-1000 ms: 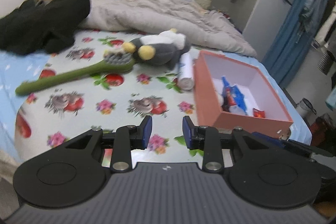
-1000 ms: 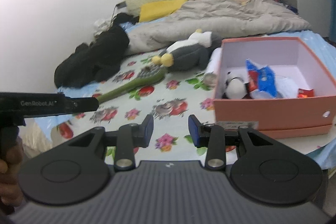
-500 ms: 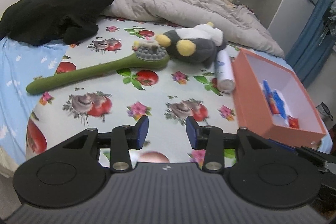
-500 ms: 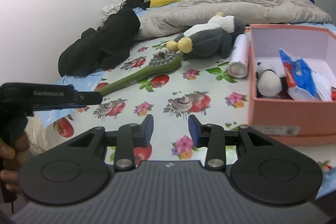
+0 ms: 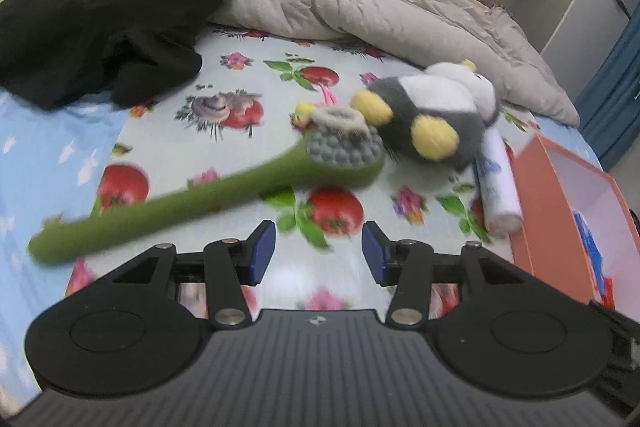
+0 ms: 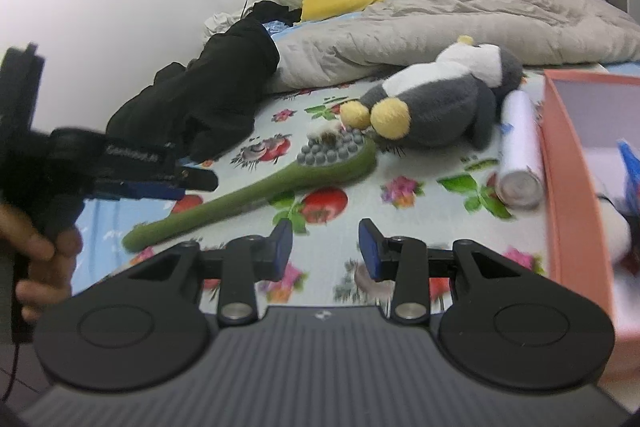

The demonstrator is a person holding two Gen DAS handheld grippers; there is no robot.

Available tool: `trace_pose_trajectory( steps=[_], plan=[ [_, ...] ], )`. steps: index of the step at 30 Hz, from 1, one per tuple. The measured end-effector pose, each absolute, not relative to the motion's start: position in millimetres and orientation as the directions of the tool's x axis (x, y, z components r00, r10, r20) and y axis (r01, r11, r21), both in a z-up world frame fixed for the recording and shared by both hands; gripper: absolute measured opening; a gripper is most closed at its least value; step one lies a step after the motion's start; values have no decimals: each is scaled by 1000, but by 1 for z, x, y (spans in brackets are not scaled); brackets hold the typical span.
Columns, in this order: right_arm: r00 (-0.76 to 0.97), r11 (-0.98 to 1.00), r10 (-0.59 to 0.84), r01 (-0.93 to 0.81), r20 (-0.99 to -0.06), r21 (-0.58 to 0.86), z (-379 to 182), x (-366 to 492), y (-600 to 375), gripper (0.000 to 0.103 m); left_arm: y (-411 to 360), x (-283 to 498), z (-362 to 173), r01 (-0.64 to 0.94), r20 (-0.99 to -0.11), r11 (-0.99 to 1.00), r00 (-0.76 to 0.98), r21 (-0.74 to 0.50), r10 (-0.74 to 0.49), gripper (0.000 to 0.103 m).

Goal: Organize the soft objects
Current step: 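Grasp the white fluffy ring with the right gripper while the left grasps the feather toy, then carry the feather toy and fluffy ring over the pink box with both grippers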

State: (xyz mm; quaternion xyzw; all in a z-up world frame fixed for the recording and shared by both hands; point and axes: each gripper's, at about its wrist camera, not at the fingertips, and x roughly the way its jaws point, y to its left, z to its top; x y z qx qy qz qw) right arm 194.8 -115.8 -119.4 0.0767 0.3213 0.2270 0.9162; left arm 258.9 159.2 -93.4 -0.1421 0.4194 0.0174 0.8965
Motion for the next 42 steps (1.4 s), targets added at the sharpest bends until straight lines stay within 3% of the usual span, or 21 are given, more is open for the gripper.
trace_pose_trajectory(
  steps=[4, 8, 14, 21, 25, 30, 32, 37, 38, 41, 42],
  plan=[
    [695, 885, 465, -384, -548, 264, -128, 231, -96, 40, 176, 318, -108, -142, -758, 958, 644, -250, -102, 54],
    [701, 883, 464, -410, -542, 227, -137, 271, -75, 60, 195, 378, -128, -148, -762, 943, 632, -297, -141, 54],
    [689, 866, 484, -463, -539, 187, -153, 327, -41, 60, 211, 454, -163, -142, -785, 940, 595, -312, -171, 54],
    [709, 872, 464, -472, -531, 132, -170, 371, -15, 60, 222, 504, -196, -137, -799, 931, 564, -339, -209, 67],
    [718, 871, 448, -484, -533, 80, -180, 390, 1, 59, 225, 519, -206, -129, -802, 927, 552, -351, -227, 67],
    [719, 867, 441, -497, -537, 45, -187, 404, 14, 48, 224, 525, -213, -114, -805, 929, 543, -353, -239, 68],
    [706, 861, 450, -506, -547, 55, -188, 407, 16, 31, 222, 526, -215, -92, -803, 932, 541, -351, -250, 68],
    [694, 868, 430, -494, -577, 52, -191, 408, 12, 23, 212, 525, -215, -17, -795, 933, 529, -360, -297, 67],
    [689, 866, 433, -497, -581, 56, -191, 406, 10, 17, 209, 525, -215, -8, -798, 938, 527, -348, -292, 66],
    [690, 872, 426, -486, -585, 62, -188, 401, 6, 17, 202, 524, -216, 7, -809, 949, 521, -315, -273, 55],
    [689, 872, 427, -485, -586, 65, -187, 401, 5, 17, 201, 524, -216, 6, -811, 951, 521, -310, -267, 47]
  ],
)
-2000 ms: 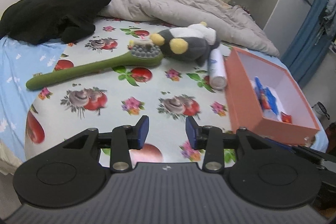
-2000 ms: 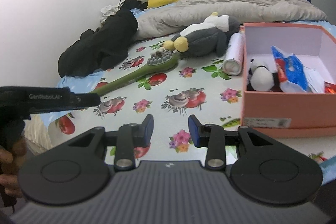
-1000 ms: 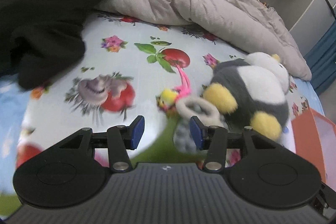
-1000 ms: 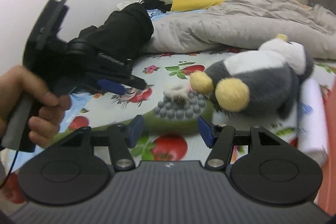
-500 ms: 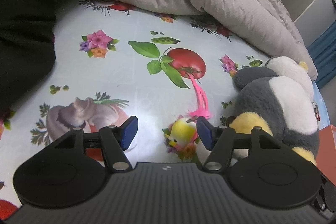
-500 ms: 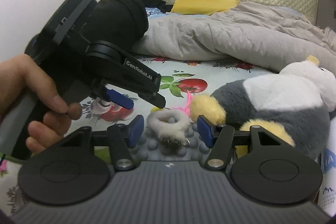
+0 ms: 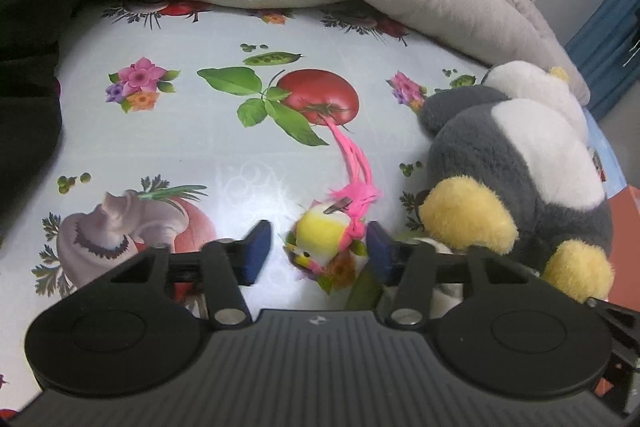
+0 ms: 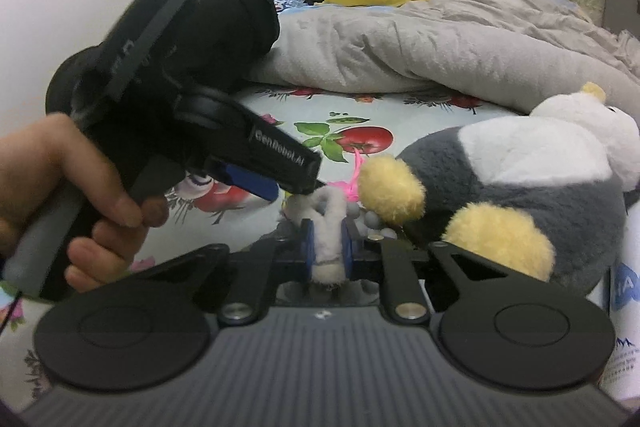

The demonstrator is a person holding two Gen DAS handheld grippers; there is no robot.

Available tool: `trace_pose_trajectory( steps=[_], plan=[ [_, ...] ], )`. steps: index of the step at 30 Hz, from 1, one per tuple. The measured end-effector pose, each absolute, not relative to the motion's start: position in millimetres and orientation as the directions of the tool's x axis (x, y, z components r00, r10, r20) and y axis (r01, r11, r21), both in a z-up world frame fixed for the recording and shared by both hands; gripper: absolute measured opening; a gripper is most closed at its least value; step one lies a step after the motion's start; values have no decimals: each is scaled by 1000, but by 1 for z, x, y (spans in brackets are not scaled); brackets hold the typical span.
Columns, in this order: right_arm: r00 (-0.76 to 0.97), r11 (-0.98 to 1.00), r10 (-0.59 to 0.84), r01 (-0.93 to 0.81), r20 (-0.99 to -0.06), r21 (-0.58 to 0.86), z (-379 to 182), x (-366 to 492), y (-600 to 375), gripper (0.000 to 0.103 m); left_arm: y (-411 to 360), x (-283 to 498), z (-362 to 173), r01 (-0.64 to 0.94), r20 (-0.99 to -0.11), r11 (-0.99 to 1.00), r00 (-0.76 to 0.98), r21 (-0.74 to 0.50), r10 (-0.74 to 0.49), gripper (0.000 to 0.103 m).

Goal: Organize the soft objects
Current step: 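Carry the feather toy and fluffy ring over the pink box with both grippers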

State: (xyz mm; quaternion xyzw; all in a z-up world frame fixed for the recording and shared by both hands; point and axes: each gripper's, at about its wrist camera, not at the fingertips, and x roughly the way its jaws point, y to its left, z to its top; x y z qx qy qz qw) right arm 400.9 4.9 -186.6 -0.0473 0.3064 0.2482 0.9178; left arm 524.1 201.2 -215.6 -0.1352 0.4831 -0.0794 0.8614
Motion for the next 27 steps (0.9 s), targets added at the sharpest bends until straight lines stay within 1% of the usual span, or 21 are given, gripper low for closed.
trace_pose_trajectory(
  steps=[1, 6, 12, 15, 19, 23, 27],
  plan=[
    [688, 874, 428, -481, -586, 75, -185, 400, 3, 17, 200, 524, -216, 6, -812, 951, 520, -308, -266, 41],
    [692, 882, 414, -465, -591, 72, -180, 396, -5, 17, 191, 519, -213, 12, -810, 962, 536, -274, -238, 37],
    [694, 894, 397, -440, -601, 83, -176, 385, -20, 17, 180, 500, -190, 11, -801, 975, 568, -223, -189, 36],
    [690, 897, 400, -431, -603, 102, -171, 378, -27, 17, 175, 484, -177, 0, -798, 977, 577, -213, -174, 36],
    [697, 903, 392, -415, -600, 108, -161, 362, -37, 17, 161, 457, -162, -17, -807, 986, 577, -166, -126, 36],
    [706, 909, 380, -404, -597, 101, -150, 344, -47, 17, 146, 429, -147, -14, -801, 986, 585, -168, -128, 36],
    [721, 917, 364, -388, -589, 91, -136, 327, -60, 17, 135, 402, -134, -17, -791, 981, 594, -195, -147, 36]
  ],
)
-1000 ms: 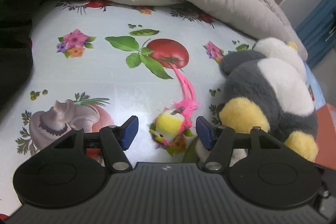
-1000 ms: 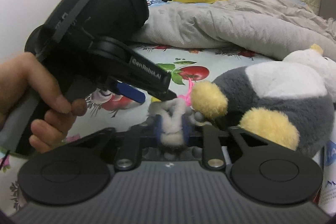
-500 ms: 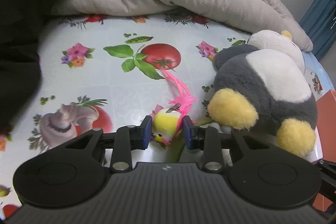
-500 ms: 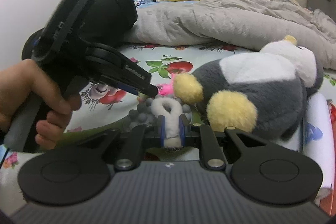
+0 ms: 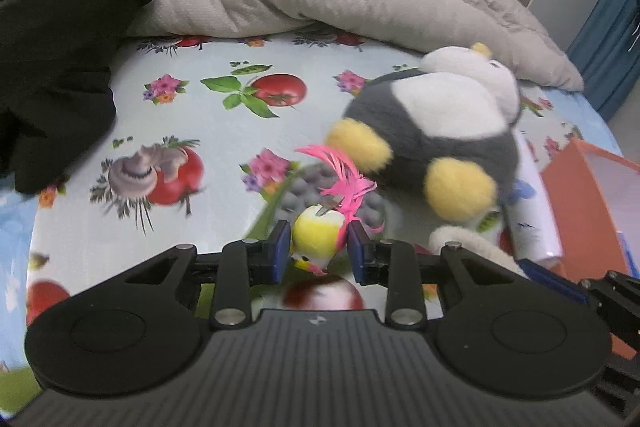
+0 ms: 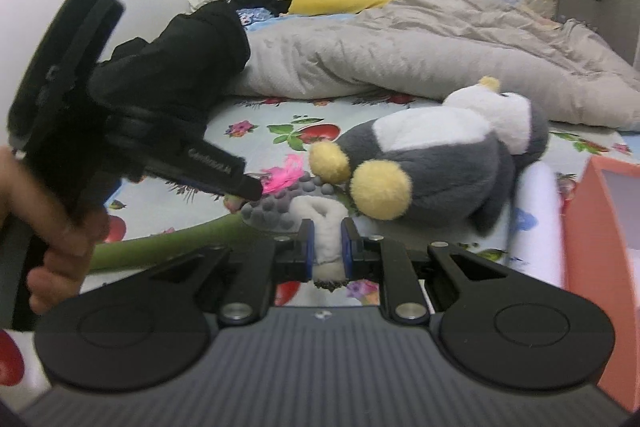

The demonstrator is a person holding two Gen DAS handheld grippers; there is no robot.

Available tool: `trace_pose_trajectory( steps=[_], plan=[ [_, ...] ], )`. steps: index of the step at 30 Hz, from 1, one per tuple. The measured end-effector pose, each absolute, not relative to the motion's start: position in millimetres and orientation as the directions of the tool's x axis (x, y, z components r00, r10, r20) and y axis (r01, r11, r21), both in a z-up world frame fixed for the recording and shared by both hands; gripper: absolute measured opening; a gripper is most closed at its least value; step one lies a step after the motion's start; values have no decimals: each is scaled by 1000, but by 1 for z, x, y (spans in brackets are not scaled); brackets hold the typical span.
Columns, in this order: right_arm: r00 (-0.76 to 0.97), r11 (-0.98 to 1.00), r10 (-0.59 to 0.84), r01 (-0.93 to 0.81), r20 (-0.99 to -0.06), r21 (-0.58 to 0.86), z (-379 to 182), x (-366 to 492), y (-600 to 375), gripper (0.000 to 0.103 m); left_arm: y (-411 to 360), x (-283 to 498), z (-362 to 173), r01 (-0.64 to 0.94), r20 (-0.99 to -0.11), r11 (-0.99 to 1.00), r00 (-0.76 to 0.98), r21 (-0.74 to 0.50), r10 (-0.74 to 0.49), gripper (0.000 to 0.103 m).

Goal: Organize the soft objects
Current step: 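Carry the feather toy and fluffy ring over the pink box with both grippers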

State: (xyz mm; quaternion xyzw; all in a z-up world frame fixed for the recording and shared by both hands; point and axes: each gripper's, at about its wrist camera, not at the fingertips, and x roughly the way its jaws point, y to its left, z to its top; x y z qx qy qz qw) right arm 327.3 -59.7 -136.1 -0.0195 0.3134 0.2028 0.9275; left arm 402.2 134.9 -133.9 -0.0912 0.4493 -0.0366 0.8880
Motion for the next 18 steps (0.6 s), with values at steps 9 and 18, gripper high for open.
trace_pose_trajectory(
  steps=[9, 18],
  plan=[
    [746, 939, 316, -334, -586, 82, -114, 285, -85, 17, 120, 344, -111, -16, -776, 975, 608, -224, -168, 36],
    [751, 953, 290, -284, -593, 106, -101, 233, -103, 17, 103, 288, -93, 1, -756, 964, 620, -266, -209, 36]
  ],
)
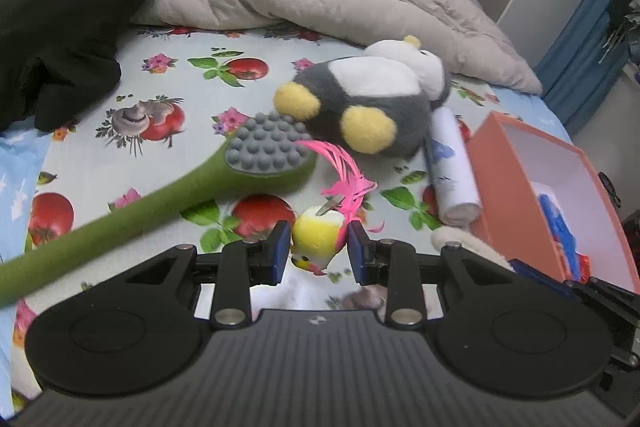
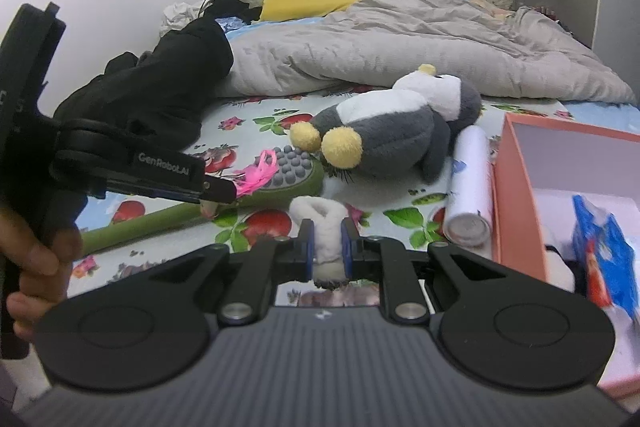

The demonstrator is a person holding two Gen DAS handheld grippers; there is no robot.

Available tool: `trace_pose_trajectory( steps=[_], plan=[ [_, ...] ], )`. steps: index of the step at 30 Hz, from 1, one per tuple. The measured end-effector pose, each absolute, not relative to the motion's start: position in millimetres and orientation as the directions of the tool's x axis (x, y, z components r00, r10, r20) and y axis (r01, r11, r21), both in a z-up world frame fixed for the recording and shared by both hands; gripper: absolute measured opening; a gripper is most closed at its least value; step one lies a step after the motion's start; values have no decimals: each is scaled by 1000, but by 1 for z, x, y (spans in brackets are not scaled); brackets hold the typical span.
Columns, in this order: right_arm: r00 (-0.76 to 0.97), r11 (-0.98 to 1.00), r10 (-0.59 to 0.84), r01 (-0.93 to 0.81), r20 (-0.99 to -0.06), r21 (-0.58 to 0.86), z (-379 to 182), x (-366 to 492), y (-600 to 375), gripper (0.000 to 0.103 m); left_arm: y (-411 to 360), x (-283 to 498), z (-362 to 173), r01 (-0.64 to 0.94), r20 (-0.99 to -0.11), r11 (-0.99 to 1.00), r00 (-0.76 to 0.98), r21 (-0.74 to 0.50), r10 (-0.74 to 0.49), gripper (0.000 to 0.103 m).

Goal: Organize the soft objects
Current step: 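Carry the feather toy and fluffy ring over the pink box with both grippers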

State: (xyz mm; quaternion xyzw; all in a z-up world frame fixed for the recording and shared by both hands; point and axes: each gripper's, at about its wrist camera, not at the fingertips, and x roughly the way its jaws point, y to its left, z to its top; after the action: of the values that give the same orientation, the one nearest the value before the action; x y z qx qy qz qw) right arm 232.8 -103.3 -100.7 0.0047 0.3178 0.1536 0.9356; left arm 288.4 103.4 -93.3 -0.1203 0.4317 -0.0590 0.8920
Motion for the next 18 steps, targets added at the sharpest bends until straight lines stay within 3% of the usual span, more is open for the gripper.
trace_pose_trajectory(
  steps=[18],
  plan=[
    [791, 972, 230, -210, -567, 101, -73, 153, -151, 17, 42, 196, -59, 70, -734, 958, 627, -280, -260, 36]
  ],
)
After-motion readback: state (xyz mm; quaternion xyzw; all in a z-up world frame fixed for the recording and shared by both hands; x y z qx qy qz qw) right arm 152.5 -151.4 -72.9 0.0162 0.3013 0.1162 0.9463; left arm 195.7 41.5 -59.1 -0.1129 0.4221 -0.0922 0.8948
